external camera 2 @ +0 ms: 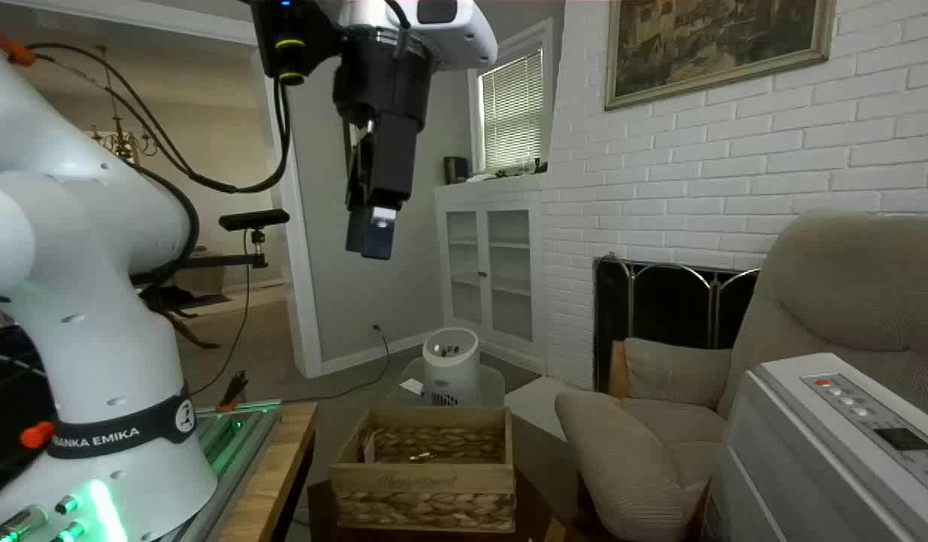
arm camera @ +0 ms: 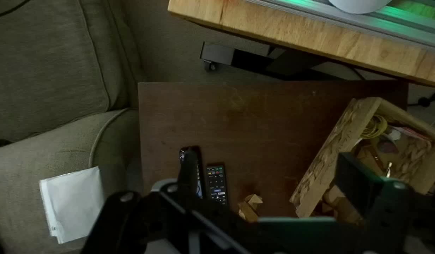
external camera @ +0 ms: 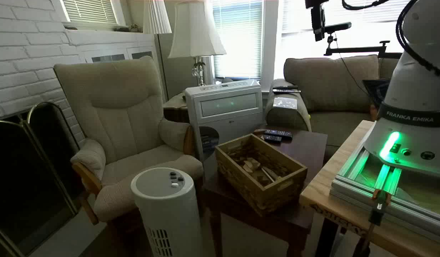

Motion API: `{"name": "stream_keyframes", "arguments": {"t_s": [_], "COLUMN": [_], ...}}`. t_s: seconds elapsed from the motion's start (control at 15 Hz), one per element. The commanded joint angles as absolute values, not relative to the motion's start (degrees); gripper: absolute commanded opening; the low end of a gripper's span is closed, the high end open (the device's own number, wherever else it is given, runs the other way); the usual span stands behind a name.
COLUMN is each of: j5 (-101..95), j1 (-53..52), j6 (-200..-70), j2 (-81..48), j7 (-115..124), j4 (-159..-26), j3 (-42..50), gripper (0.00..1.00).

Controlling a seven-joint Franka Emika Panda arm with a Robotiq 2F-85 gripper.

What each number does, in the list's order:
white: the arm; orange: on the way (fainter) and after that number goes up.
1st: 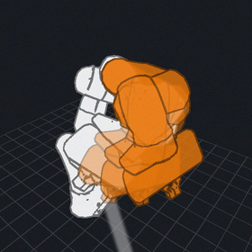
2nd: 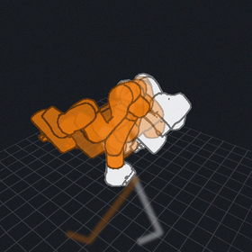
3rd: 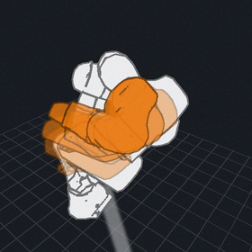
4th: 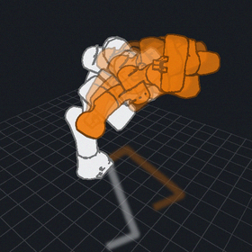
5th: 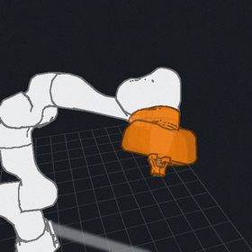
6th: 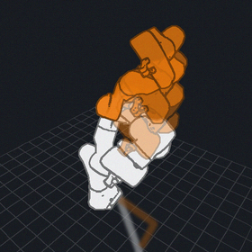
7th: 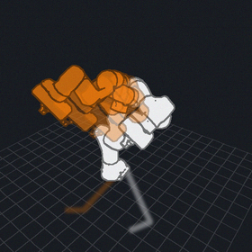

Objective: Press a button on the grey device.

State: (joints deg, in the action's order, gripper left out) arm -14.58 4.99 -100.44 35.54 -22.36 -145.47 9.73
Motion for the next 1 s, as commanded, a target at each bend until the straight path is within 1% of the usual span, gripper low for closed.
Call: {"name": "stream_keyframes", "arguments": {"t_s": [0.0,0.27,0.33,0.53,0.93], "j5": [-14.8,-14.8,-15.2,-14.5,-15.5], "j1": [4.5,4.5,3.3,-1.9,-11.1], "j6": [-100.3,-100.3,-102.0,-105.9,-112.3], "j2": [35.6,35.6,34.1,31.0,20.7], "j7": [-22.1,-22.1,-22.7,-23.5,-25.7], "j4": [-145.4,-145.4,-144.9,-144.1,-139.0], "j3": [10.1,10.1,9.2,5.1,-3.7], "gripper": [1.00,1.00,1.00,1.00,1.00]}}
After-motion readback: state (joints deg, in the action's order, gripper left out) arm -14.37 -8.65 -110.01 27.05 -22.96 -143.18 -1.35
